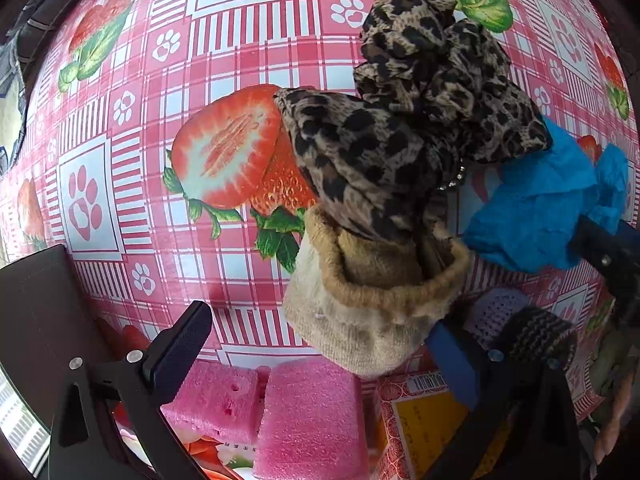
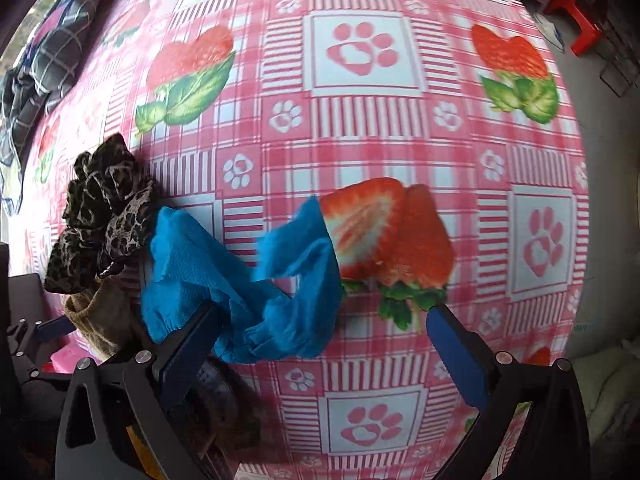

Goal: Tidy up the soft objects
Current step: 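Close the right tool on the blue cloth and lift it, then close the left tool on the beige knit pouch and lift it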

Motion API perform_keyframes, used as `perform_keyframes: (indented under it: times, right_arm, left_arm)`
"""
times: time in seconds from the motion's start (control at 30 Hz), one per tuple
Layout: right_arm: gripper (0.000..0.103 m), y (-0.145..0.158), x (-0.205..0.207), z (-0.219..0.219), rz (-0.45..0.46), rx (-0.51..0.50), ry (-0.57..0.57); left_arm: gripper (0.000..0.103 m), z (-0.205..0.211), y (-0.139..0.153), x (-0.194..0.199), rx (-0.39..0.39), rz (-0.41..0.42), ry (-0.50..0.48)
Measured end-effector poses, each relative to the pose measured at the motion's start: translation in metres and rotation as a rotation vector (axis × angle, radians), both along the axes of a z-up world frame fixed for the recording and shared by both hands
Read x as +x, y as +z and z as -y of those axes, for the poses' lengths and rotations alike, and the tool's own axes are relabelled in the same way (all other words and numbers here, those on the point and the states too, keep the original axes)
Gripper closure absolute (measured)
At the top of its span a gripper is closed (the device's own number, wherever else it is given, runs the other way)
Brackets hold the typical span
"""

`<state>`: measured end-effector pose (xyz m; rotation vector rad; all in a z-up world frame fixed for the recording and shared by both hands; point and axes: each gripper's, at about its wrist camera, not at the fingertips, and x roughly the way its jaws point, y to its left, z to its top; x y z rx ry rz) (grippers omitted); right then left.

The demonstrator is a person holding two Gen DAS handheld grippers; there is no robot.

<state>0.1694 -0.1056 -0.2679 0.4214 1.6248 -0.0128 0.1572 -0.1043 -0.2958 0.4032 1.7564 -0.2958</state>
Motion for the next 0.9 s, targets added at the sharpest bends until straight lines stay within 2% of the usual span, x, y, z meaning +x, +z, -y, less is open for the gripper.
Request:
perform_keyframes:
  times: [0.1, 0.27, 0.43, 0.5, 0.6, 0.73, 0.83, 0.9]
  right_arm:
    - [0.0, -0.004, 0.005, -0.015, -0.008, -0.016, 0.016]
    - [0.0, 0.007, 0.009, -0.006, -0.027, -0.154, -0.051]
    - [0.0, 0.037, 0.003, 0.001, 0.07, -0.188, -0.158]
    - [0.0, 0.046, 0.007, -0.003, 0.114, -0.147, -0.179]
    - [0.0, 0.046, 0.021, -0.02, 0.118, -0.026, -0.108]
    - [0.0, 0.025, 0.04, -0.058, 0.052, -0.019, 0.011]
    - [0.0, 0.008, 0.053, -0.08, 0.01, -0.02, 0.045]
    - [0.0, 0.001, 0.052, -0.087, 0.012, -0.022, 0.056]
  left_arm:
    - [0.0, -0.001, -0.001, 0.002, -0.003, -0.002, 0.002]
    - [0.0, -0.004, -0.003, 0.003, -0.004, -0.004, 0.006]
    - [0.0, -0.007, -0.003, 0.003, -0.004, -0.006, 0.01]
    - [0.0, -0.008, -0.003, 0.003, -0.005, -0.006, 0.006]
    - [0.0, -0.009, -0.003, 0.003, -0.006, -0.009, 0.008]
    - [0.0, -0.012, -0.003, 0.003, -0.005, -0.01, 0.015]
    - [0.0, -0.014, -0.004, 0.003, -0.008, -0.015, 0.024]
    - [0.0, -0.016, -0.004, 0.003, -0.011, -0.017, 0.026]
